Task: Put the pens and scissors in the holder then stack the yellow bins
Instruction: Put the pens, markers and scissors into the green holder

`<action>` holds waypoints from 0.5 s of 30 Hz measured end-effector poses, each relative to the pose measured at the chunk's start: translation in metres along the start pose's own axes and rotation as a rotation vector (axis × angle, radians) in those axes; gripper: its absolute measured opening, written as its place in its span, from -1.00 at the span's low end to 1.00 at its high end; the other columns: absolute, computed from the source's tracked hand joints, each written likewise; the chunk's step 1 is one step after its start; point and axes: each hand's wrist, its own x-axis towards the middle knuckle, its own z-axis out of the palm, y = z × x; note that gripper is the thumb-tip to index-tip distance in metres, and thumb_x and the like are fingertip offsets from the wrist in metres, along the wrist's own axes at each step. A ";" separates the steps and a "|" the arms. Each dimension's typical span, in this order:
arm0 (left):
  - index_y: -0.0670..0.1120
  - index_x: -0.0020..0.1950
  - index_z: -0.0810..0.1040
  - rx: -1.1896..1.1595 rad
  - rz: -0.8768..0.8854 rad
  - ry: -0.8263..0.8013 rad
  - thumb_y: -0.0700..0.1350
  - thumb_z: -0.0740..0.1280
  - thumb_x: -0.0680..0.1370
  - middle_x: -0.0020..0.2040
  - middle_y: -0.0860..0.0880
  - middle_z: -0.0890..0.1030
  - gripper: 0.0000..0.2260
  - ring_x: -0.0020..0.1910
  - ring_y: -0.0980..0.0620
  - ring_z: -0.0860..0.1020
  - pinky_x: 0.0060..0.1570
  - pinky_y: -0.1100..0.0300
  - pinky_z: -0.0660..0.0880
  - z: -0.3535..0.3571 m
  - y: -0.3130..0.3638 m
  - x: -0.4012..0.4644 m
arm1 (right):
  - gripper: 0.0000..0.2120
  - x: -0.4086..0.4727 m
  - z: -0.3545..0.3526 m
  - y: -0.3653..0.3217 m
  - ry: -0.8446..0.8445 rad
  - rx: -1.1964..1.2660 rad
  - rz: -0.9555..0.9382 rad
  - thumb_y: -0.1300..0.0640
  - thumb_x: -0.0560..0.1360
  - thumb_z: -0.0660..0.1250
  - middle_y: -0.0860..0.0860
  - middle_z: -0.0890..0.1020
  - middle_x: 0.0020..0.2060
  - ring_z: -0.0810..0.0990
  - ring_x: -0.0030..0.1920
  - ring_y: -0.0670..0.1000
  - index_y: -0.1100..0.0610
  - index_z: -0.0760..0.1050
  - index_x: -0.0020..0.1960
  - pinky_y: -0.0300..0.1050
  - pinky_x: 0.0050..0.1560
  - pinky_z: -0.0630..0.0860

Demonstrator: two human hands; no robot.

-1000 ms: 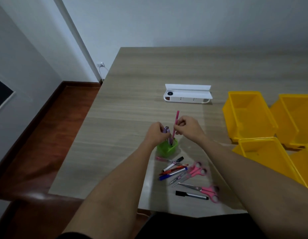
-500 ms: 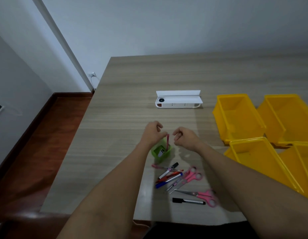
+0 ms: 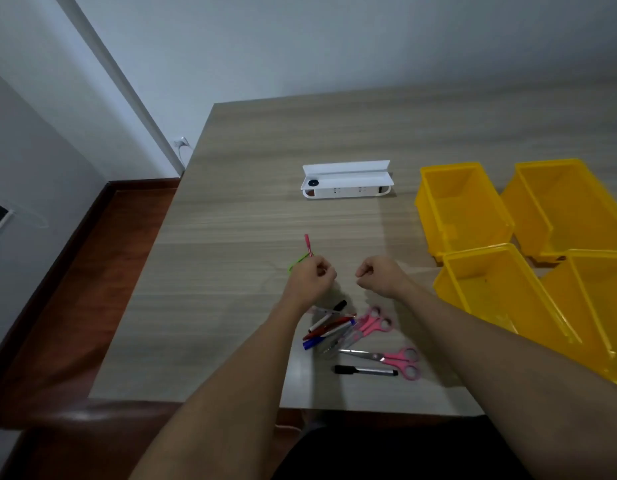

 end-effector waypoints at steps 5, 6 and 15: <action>-0.19 -0.12 0.57 0.016 -0.144 -0.126 -0.10 0.32 0.52 -0.32 -0.07 0.61 -0.84 -0.34 -0.05 0.58 -0.24 0.00 0.58 0.022 -0.046 -0.032 | -0.88 -0.011 0.029 0.012 -0.037 -0.073 0.037 0.28 0.41 0.43 0.17 0.70 -0.06 0.55 -0.14 0.00 0.24 0.66 -0.06 -0.25 -0.12 0.39; -0.19 -0.11 0.58 0.054 -0.170 -0.106 -0.10 0.34 0.52 -0.26 -0.11 0.63 -0.85 -0.27 -0.07 0.59 -0.20 0.02 0.56 0.026 -0.054 -0.037 | -0.88 -0.012 0.035 0.014 -0.042 -0.084 0.042 0.28 0.41 0.43 0.17 0.70 -0.07 0.57 -0.14 0.03 0.25 0.66 -0.07 -0.24 -0.12 0.40; -0.16 0.04 0.52 0.200 -0.299 -0.001 -0.14 0.35 0.53 0.10 -0.15 0.43 -0.86 -0.01 -0.17 0.52 0.03 -0.08 0.52 0.062 -0.105 -0.051 | -0.84 -0.017 0.081 0.023 -0.027 -0.262 0.027 0.09 0.38 0.41 0.11 0.61 -0.09 0.62 -0.05 0.15 0.05 0.68 -0.06 -0.09 -0.07 0.53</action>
